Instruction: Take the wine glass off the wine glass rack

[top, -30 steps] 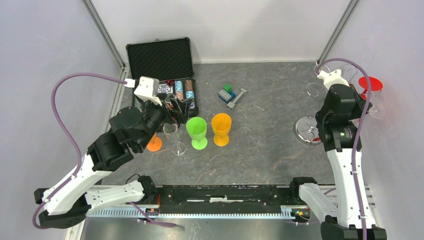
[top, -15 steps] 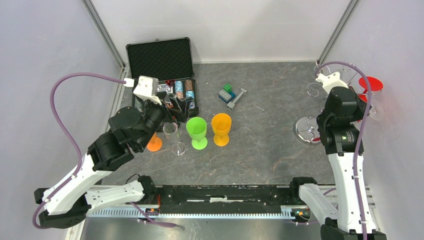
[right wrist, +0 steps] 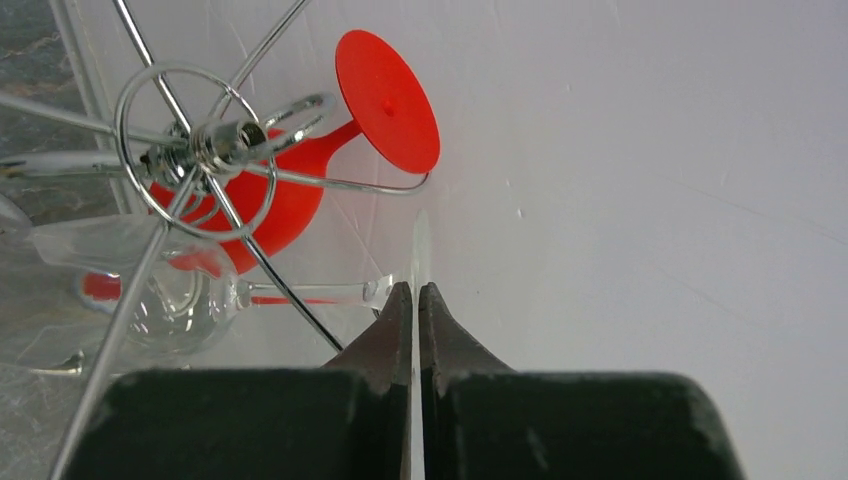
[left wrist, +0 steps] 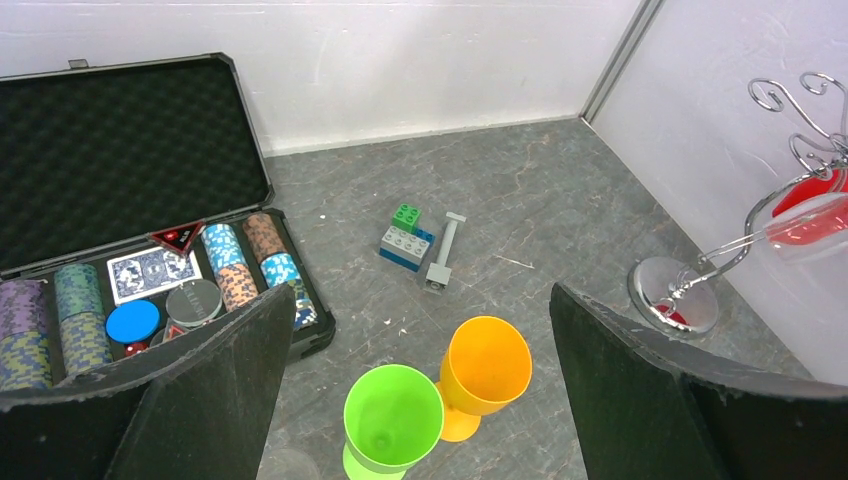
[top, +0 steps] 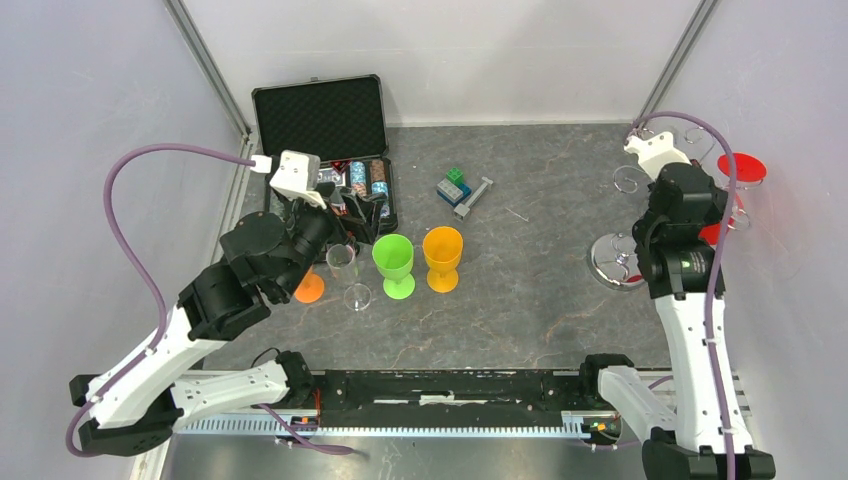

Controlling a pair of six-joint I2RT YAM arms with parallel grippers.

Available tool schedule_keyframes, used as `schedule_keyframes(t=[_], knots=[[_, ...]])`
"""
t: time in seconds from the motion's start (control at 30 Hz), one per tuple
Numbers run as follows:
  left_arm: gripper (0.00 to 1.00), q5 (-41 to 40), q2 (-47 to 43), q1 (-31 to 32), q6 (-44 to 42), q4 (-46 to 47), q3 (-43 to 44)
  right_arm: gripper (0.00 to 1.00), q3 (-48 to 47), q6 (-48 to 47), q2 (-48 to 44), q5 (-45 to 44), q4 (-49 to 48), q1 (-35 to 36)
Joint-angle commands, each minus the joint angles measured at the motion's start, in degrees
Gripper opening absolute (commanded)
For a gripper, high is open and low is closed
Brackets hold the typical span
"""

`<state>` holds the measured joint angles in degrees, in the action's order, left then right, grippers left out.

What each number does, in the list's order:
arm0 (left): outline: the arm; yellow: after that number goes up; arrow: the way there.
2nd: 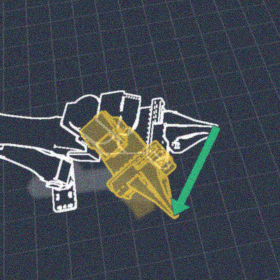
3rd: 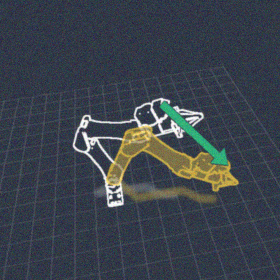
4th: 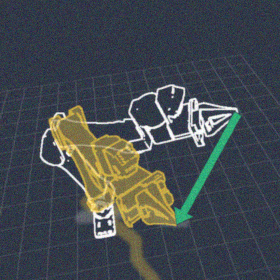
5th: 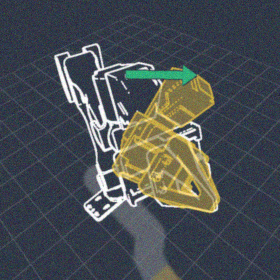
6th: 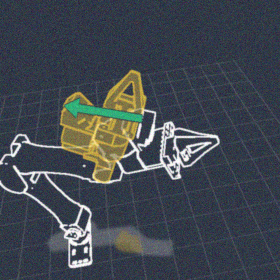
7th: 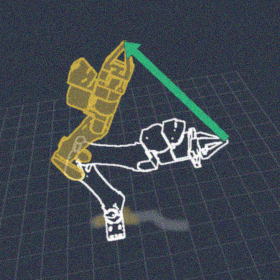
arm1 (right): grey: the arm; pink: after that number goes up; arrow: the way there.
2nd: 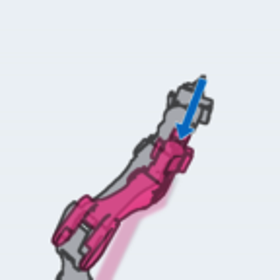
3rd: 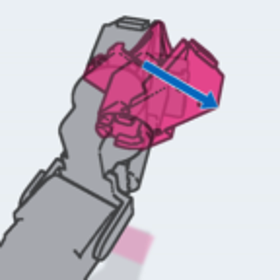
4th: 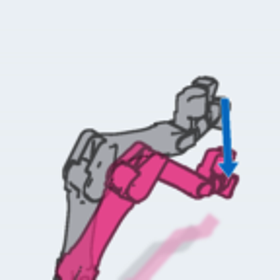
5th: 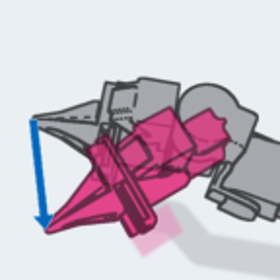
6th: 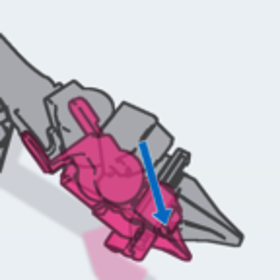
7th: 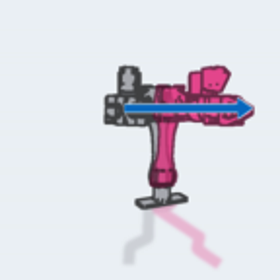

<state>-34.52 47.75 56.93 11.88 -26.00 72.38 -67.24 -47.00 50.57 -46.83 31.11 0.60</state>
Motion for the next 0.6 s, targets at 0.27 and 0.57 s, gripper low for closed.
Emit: schedule_keyframes(t=[0.27, 0.57], knots=[[1.0, -0.28, -0.81, 0.03, 0.82, 2.01, 1.45, 0.0, 6.06, -10.94, 4.08, -10.38, -25.89, -0.16], [1.0, 0.55, -2.0, -0.01, 1.3, 1.41, 1.19, 0.0, 7.2, -14.25, 2.89, -12.11, -30.59, -0.17]])
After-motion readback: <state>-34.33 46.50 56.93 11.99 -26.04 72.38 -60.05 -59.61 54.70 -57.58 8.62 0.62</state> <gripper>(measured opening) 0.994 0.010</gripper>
